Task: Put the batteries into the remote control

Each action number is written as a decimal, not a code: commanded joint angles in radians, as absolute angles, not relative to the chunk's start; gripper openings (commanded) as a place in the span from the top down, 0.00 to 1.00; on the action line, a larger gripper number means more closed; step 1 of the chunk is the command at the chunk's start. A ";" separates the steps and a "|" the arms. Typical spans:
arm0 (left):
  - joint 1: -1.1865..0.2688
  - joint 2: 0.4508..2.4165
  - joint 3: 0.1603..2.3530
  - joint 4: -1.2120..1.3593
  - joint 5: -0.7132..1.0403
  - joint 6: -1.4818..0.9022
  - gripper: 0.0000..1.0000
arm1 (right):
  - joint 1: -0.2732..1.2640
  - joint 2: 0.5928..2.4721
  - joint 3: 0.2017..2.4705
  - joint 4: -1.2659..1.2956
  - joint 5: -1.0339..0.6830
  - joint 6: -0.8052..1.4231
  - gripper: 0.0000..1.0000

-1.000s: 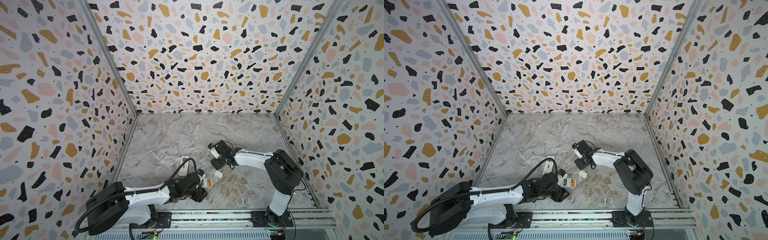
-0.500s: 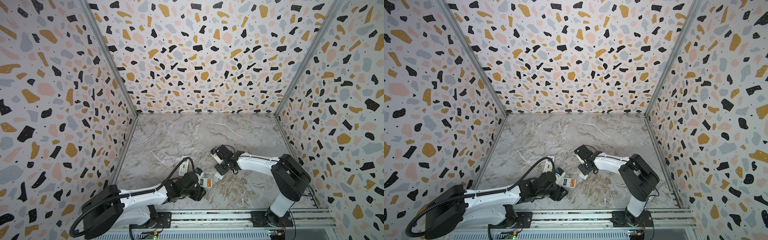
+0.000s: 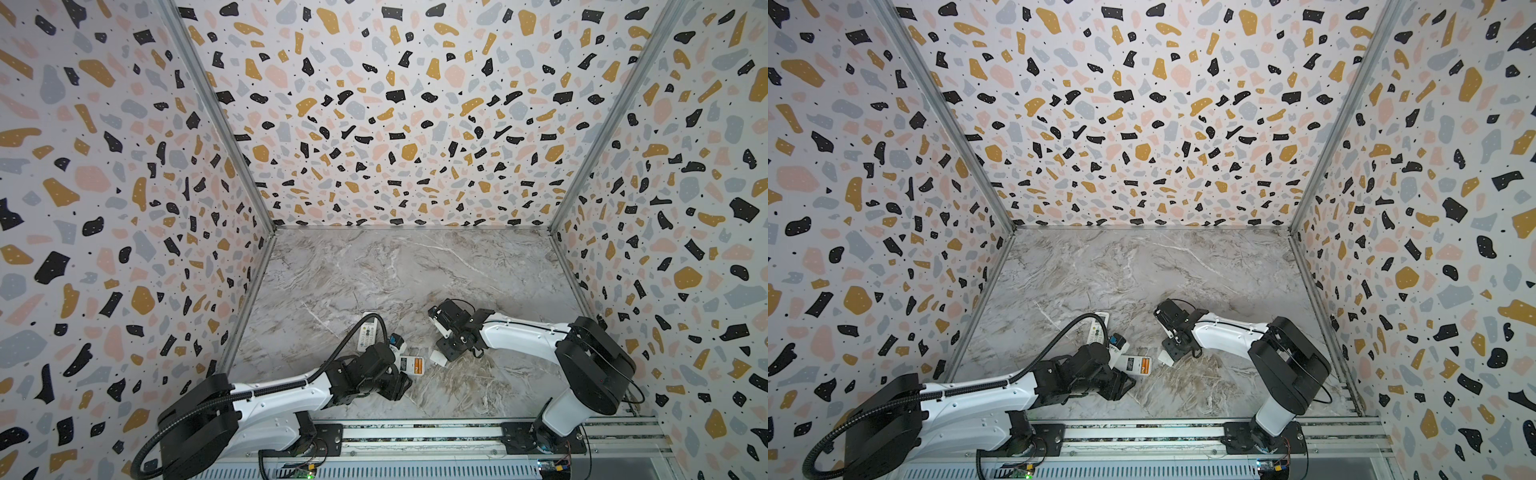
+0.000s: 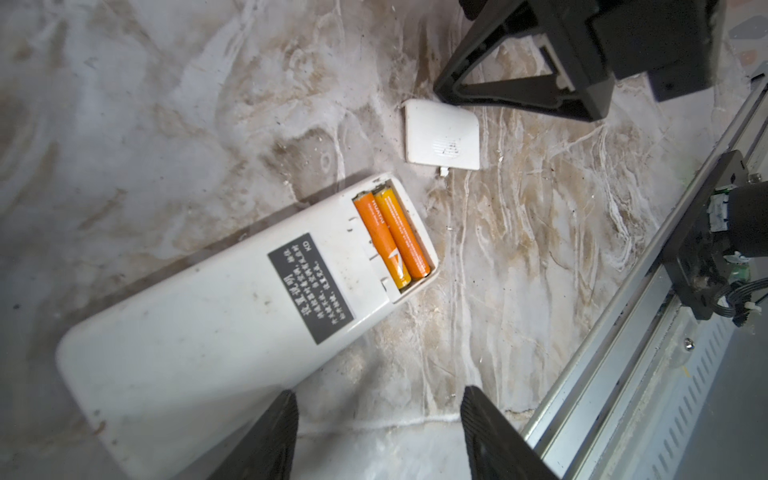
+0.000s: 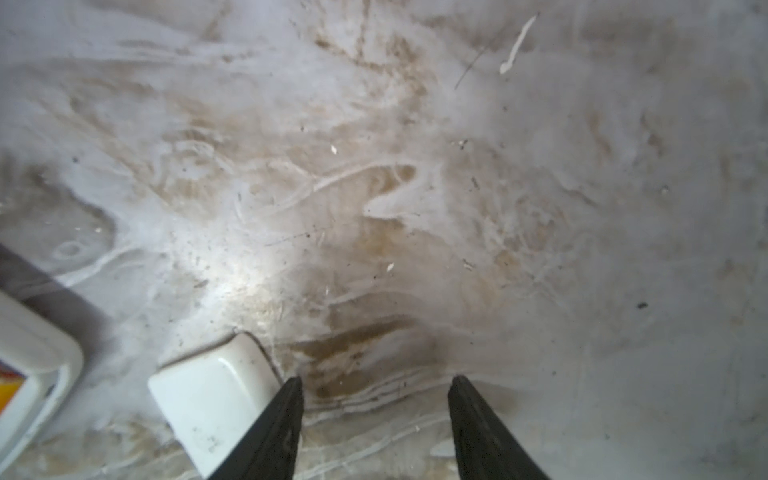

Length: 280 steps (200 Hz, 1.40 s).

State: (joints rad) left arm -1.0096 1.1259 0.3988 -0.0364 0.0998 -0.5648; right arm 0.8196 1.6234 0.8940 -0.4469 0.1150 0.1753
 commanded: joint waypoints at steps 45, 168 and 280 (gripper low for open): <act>-1.003 1.063 0.387 -0.020 0.092 -0.552 0.35 | 0.912 1.600 0.879 -0.568 0.114 0.317 0.42; -0.977 1.033 0.388 -0.018 0.082 -0.555 0.35 | 1.026 1.422 0.879 -0.505 -0.032 0.141 0.33; -0.934 0.978 0.395 -0.018 0.083 -0.561 0.35 | 0.998 1.541 0.926 -0.520 -0.115 -0.105 0.13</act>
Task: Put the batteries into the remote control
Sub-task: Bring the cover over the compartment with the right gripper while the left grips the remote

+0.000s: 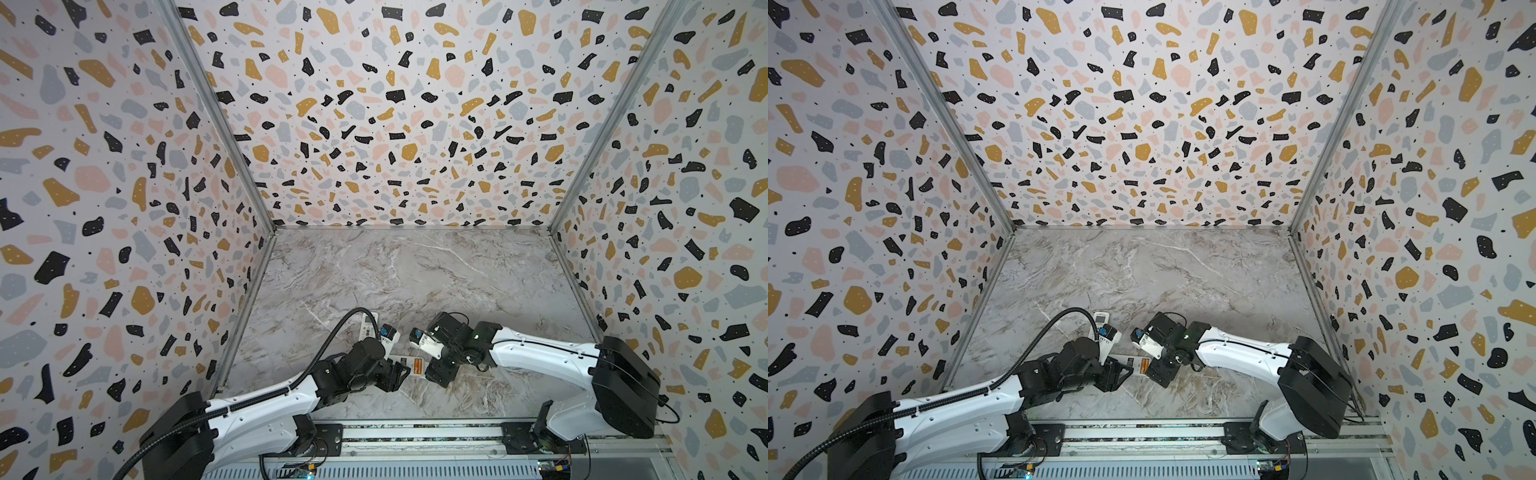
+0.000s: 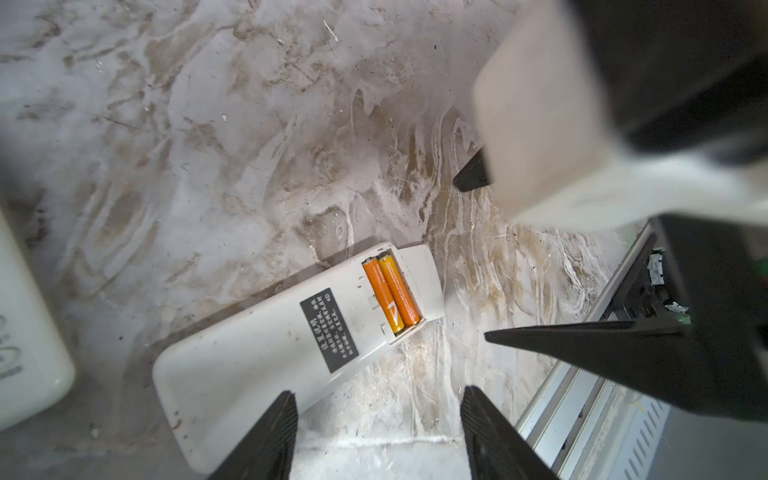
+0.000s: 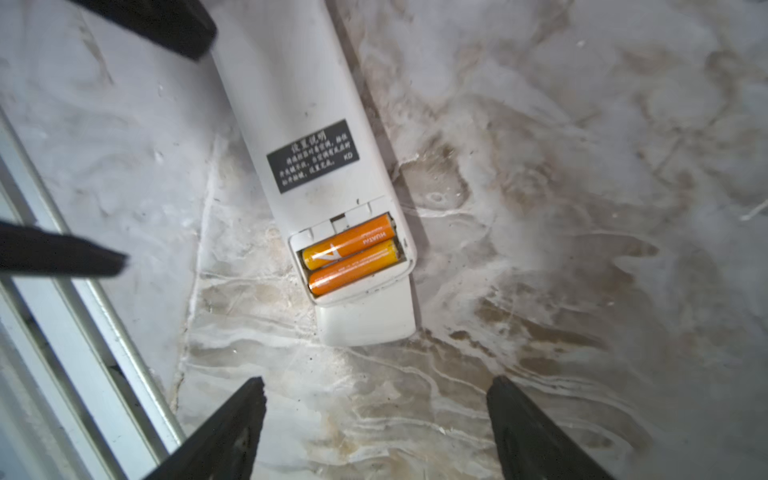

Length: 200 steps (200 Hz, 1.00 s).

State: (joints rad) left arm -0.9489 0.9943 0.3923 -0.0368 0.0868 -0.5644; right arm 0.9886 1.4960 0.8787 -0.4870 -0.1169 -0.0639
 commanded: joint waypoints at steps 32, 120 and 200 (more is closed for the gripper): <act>-0.915 0.982 0.391 -0.007 0.093 -0.563 0.35 | 1.012 1.588 0.941 -0.504 -0.081 -0.094 0.13; -0.887 0.987 0.388 -0.006 0.106 -0.563 0.36 | 1.054 1.666 0.960 -0.507 -0.037 -0.076 0.19; -0.885 0.976 0.387 -0.014 0.089 -0.565 0.36 | 1.016 1.676 0.958 -0.543 -0.069 -0.124 0.41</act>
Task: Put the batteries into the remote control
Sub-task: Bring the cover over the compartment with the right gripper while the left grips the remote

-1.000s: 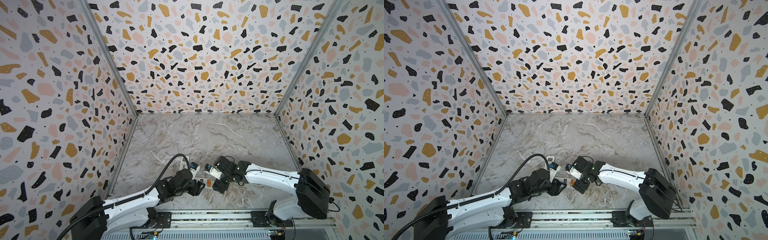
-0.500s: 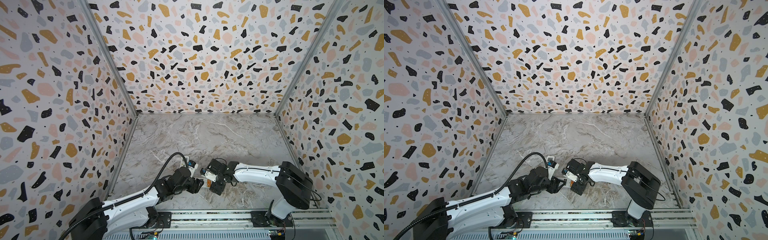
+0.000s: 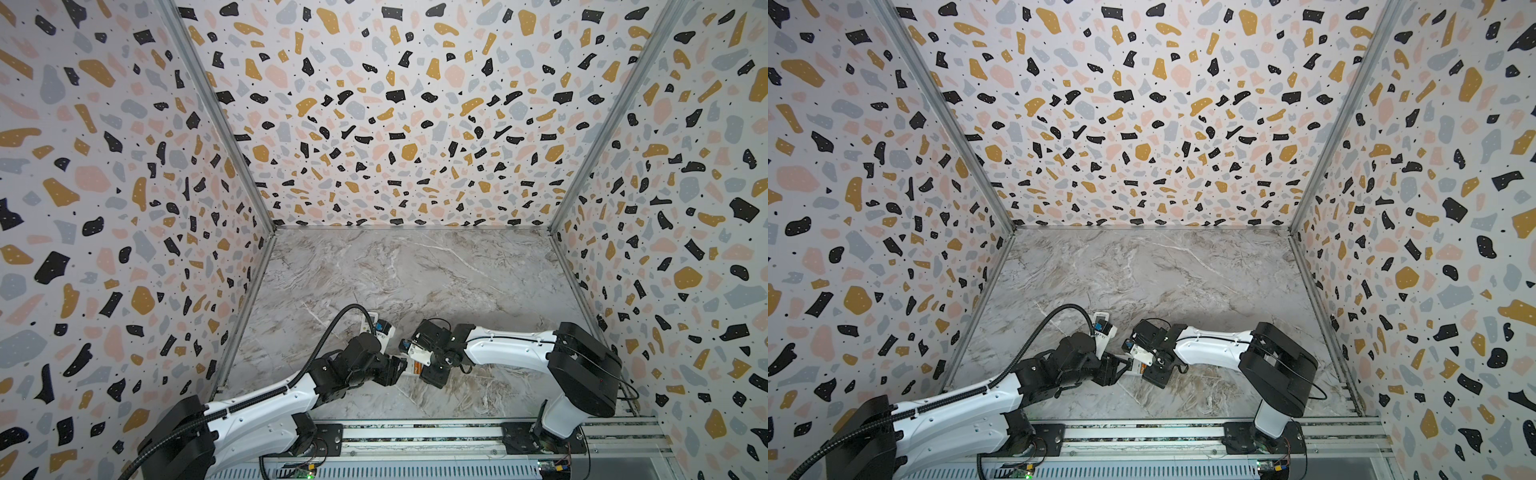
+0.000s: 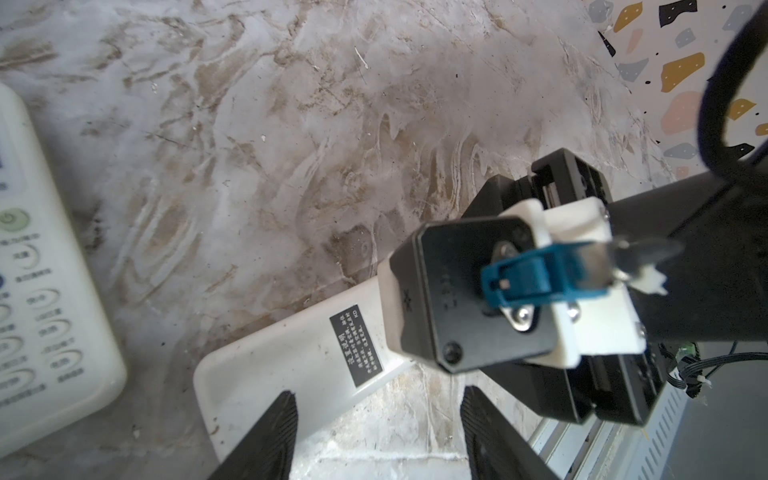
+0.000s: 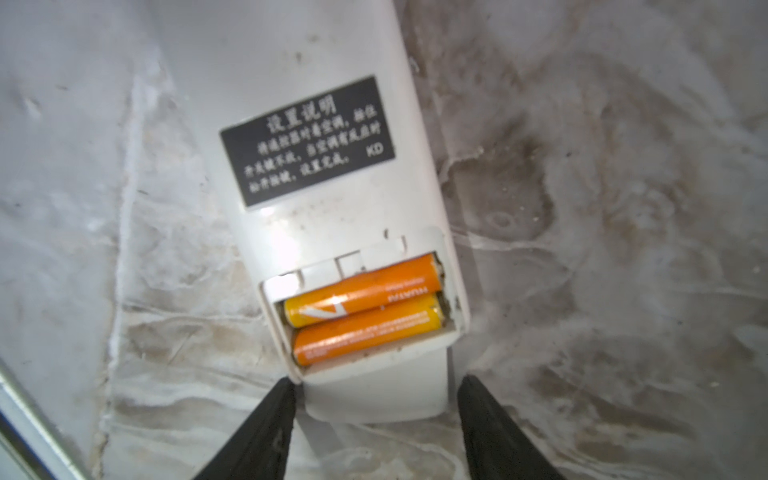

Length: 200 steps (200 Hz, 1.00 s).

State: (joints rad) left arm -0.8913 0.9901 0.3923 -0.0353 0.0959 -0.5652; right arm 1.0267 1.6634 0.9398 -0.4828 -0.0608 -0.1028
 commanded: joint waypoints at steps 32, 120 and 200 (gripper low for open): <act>-0.882 0.978 0.388 -0.016 0.086 -0.566 0.36 | 1.018 1.678 0.959 -0.544 -0.072 -0.139 0.48; -0.872 0.989 0.389 -0.012 0.091 -0.568 0.36 | 1.029 1.644 0.928 -0.487 -0.063 -0.188 0.45; -0.867 0.993 0.388 -0.013 0.086 -0.571 0.36 | 1.028 1.630 0.907 -0.476 -0.075 -0.211 0.57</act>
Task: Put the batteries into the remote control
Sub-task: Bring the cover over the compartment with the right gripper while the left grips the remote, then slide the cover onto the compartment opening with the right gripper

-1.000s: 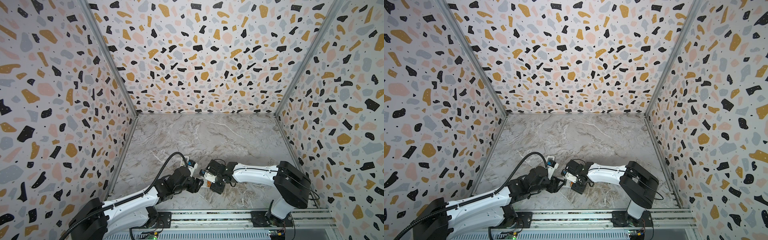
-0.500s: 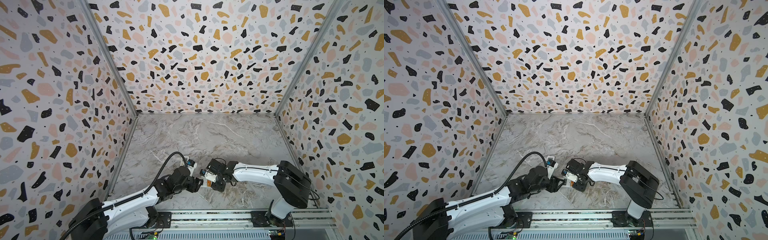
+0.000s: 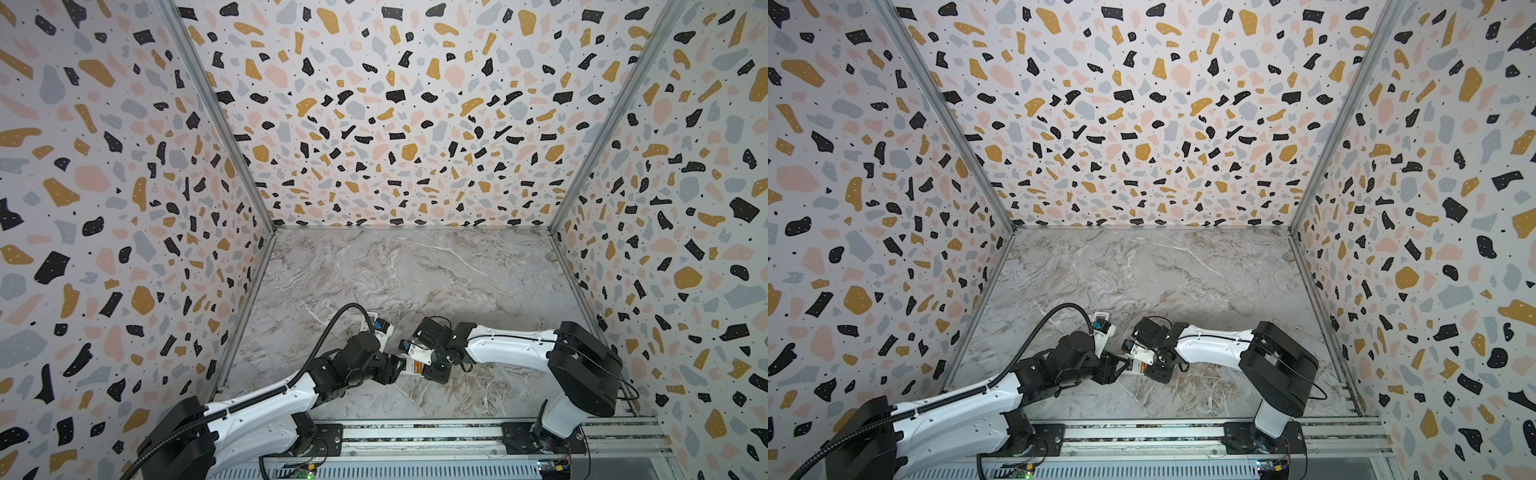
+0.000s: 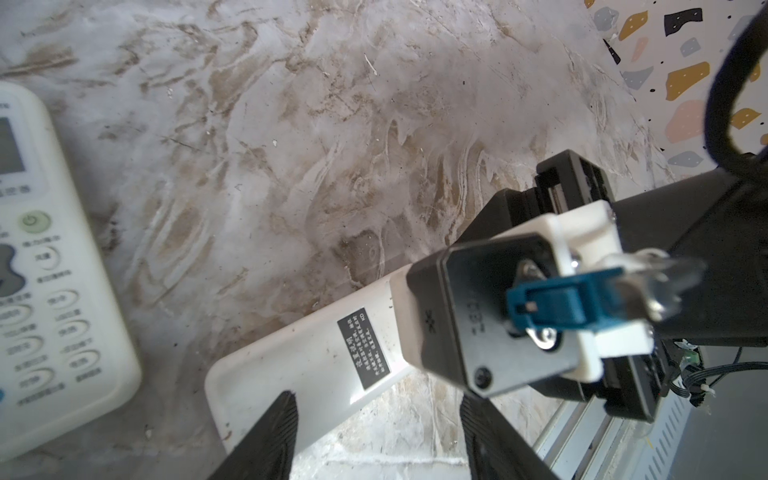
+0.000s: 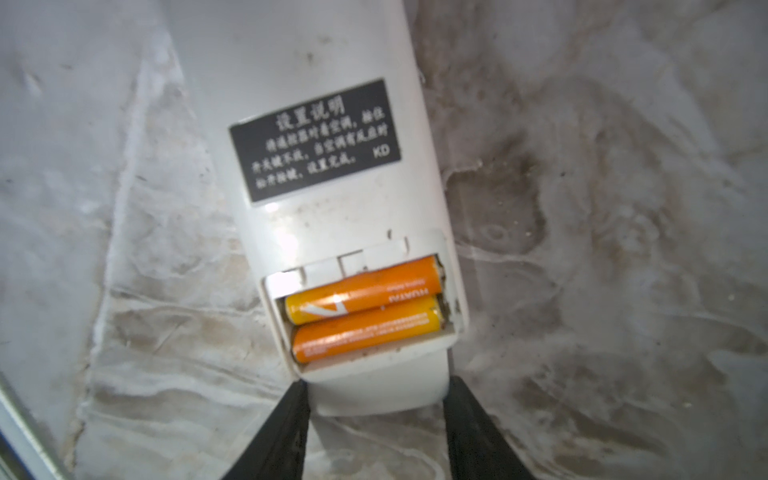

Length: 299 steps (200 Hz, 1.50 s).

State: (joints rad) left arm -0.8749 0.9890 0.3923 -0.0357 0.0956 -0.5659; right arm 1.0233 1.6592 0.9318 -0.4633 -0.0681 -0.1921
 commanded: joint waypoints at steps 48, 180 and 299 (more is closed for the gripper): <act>-0.861 0.985 0.388 -0.021 0.073 -0.575 0.37 | 1.032 1.591 0.909 -0.531 -0.049 -0.236 0.64; -0.825 0.977 0.355 -0.063 0.029 -0.609 0.37 | 1.042 1.569 1.008 -0.555 -0.051 -0.309 0.68; -0.814 0.987 0.332 -0.074 0.008 -0.632 0.38 | 1.054 1.671 1.075 -0.555 -0.083 -0.327 0.68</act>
